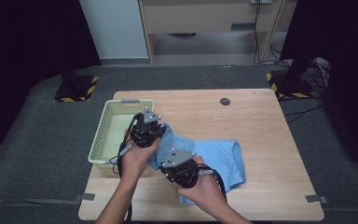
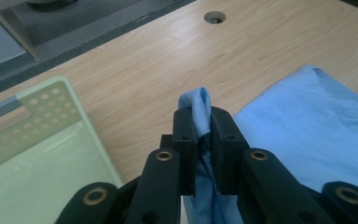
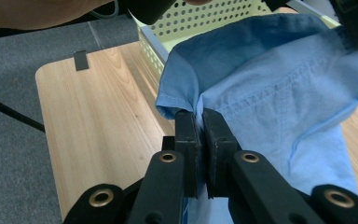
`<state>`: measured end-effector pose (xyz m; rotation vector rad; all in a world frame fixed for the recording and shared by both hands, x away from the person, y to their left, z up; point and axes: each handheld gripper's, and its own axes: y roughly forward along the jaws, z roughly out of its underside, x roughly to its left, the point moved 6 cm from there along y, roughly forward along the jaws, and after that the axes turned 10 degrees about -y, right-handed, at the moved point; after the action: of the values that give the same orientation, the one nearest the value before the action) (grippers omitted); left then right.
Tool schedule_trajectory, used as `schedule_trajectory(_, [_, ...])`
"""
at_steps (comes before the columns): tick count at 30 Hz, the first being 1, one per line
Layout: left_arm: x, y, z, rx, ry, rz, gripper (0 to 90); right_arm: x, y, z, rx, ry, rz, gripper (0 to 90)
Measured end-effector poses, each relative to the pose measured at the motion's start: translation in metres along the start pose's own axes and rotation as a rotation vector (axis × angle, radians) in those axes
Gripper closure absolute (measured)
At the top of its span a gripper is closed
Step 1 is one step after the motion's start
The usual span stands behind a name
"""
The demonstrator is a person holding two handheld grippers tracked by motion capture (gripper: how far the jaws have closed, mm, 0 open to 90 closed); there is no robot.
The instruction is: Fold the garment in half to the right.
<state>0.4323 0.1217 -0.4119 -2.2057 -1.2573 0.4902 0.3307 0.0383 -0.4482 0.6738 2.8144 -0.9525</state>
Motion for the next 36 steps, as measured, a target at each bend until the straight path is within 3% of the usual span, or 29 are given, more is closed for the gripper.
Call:
schedule_trajectory(12, [-0.042,0.035,-0.016,0.011,0.037,0.052,82.1,-0.029,-0.042,0.039,0.0,0.074,0.032,86.1])
schedule_trajectory(18, [-0.057,0.04,-0.025,0.002,0.052,0.069,82.1,-0.037,-0.055,0.047,-0.006,0.094,0.038,86.1])
schedule_trajectory(19, [-0.067,0.041,-0.032,-0.006,0.07,0.078,82.1,-0.041,-0.066,0.048,-0.011,0.104,0.044,86.1])
schedule_trajectory(25, [-0.077,0.049,-0.038,-0.001,0.095,0.094,81.7,-0.048,-0.077,0.055,0.009,0.109,0.045,86.1])
schedule_trajectory(36, [-0.081,0.06,-0.043,-0.01,0.086,0.156,82.2,-0.064,-0.088,0.073,0.02,0.126,0.051,86.1])
